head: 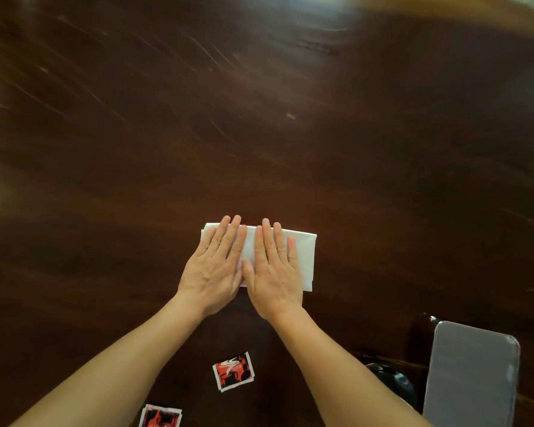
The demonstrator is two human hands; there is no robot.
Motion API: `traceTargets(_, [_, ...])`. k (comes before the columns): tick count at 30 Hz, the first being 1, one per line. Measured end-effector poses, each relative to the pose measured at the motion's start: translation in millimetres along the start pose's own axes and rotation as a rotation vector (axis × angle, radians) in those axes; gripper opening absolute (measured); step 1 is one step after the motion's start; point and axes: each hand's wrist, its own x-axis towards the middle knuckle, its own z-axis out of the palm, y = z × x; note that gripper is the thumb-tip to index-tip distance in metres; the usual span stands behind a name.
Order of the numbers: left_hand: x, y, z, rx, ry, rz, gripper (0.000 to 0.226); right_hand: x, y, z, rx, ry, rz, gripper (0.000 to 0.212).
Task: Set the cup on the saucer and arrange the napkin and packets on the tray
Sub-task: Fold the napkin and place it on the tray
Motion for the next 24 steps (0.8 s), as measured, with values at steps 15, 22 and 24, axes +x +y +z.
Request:
traceTargets(15, [-12.3, -23.5, 20.7, -0.001, 0.032, -0.163, 0.080, -4.5, 62.9, -3.3, -0.113, 0.026, -0.007, 0.070])
traceTargets(22, [-36.8, -0.1, 28.2, -0.054, 0.012, -0.296, 0.087, 11.8, 81.7, -20.6, -0.211, -0.016, -0.250, 0.068])
traceTargets(24, [-45.8, 15.3, 30.0, -0.087, -0.012, -0.374, 0.090, 28.6, 87.4, -31.7, -0.248, -0.038, -0.379, 0.067])
